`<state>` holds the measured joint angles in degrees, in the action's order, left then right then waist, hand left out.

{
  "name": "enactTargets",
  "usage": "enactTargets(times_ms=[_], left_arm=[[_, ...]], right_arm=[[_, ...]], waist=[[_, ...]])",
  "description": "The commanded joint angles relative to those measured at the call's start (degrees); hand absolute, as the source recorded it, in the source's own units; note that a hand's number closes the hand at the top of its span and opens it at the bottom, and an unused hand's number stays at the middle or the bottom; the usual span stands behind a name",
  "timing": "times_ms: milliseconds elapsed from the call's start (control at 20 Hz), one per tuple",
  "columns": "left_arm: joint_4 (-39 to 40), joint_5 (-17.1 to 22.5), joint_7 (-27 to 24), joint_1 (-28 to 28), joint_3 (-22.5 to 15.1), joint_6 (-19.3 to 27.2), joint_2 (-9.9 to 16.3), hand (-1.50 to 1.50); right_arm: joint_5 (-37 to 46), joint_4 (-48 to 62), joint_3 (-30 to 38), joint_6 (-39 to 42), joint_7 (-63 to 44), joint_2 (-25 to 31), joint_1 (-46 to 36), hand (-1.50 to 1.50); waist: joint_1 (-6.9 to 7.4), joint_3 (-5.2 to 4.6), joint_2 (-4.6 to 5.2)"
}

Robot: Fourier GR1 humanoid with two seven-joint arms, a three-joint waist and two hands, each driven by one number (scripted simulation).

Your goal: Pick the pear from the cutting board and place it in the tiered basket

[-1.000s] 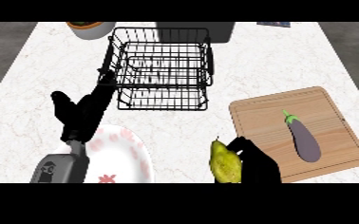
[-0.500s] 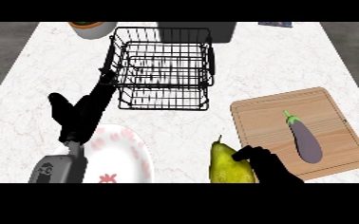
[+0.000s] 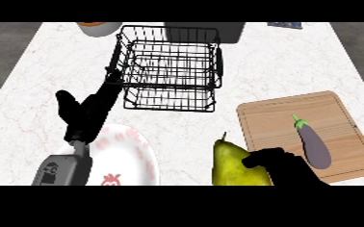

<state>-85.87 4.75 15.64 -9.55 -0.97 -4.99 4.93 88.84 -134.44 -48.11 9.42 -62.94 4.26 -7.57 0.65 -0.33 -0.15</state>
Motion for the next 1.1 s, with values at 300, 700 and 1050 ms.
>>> enactTargets(times_ms=[300, 700, 1050], left_arm=[[1.6, -0.5, -1.8, -1.4, -1.0, -1.0, -0.6, 0.00], [1.5, -1.9, -2.6, -1.0, -2.0, 0.2, -1.7, 0.00], [-0.3, 0.7, 1.0, -2.3, -0.3, -1.8, 0.0, 0.00]], right_arm=[[-13.6, 8.6, 13.0, 4.8, -11.9, -4.2, -18.5, 1.50], [-25.1, 26.6, 27.5, 1.1, -13.0, -4.2, -39.0, 1.50], [-31.3, 49.0, 34.4, -9.2, -8.0, -4.2, -52.8, 1.50]], waist=[[2.04, -0.01, 0.95], [3.02, 0.09, 0.70], [2.68, 0.22, 0.68]])
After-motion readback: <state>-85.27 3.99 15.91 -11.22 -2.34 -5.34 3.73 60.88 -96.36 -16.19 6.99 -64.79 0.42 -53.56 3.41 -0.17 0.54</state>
